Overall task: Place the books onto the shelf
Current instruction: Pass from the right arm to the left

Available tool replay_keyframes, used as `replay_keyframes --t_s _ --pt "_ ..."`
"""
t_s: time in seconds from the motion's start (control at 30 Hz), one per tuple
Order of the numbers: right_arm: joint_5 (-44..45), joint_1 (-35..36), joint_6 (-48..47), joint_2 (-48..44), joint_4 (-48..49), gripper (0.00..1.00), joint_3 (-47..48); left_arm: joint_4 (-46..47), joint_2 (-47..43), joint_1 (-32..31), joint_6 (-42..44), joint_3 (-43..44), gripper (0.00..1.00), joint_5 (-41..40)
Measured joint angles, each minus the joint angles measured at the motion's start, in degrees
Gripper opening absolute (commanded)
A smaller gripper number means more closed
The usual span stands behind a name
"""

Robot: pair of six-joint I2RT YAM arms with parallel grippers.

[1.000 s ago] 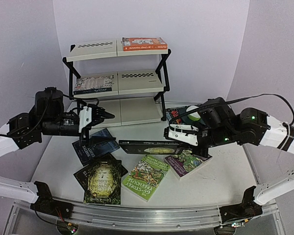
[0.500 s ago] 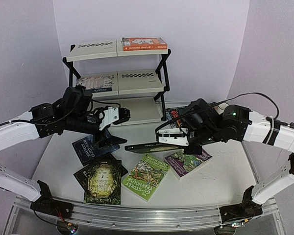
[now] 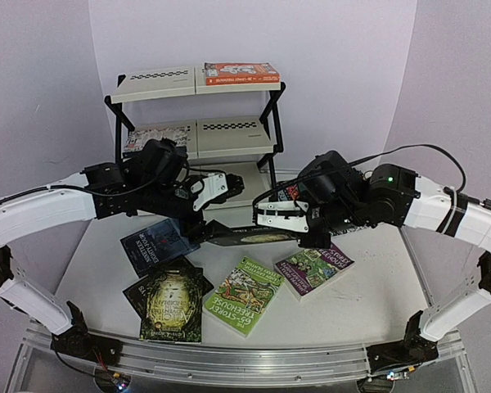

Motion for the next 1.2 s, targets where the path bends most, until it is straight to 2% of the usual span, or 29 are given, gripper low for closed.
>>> replay_keyframes --t_s 0.3,0.5,0.63,0.7,0.8,0.83,1.03,1.1,1.2 --pt "-0.4 0.0 0.3 0.5 0.0 0.0 1.8 -0.4 2.8 -2.3 1.3 0.1 0.73 0.0" --pt "-1.1 0.0 0.9 0.6 0.1 0.0 2.1 -0.9 5.1 -2.6 1.7 2.0 0.59 -0.5" --pt "-1.9 0.0 1.1 0.7 -0.1 0.0 2.5 -1.4 6.4 -3.2 2.3 3.1 0.46 -1.5" --pt "-2.0 0.0 1.4 0.8 0.0 0.0 2.8 -1.8 7.2 -3.5 3.0 3.6 0.32 -2.0" --pt "-2.2 0.0 1.6 0.9 0.1 0.0 2.8 -2.0 8.0 -4.0 3.6 4.2 0.05 -3.0" --pt "-2.2 0.0 1.8 0.9 0.2 0.02 2.9 -2.2 8.0 -4.1 5.2 4.3 0.01 -3.4" --pt "-2.9 -0.2 1.9 0.9 1.5 0.65 3.0 -3.1 8.0 -4.7 7.3 4.4 0.0 -5.5" --pt "-2.1 -0.2 1.5 0.8 3.7 0.77 3.0 -4.6 8.0 -4.8 7.6 4.3 0.0 -7.5" --pt "-1.0 -0.2 1.2 0.3 5.7 0.88 2.7 -6.3 7.7 -4.8 8.5 4.0 0.0 -11.0"
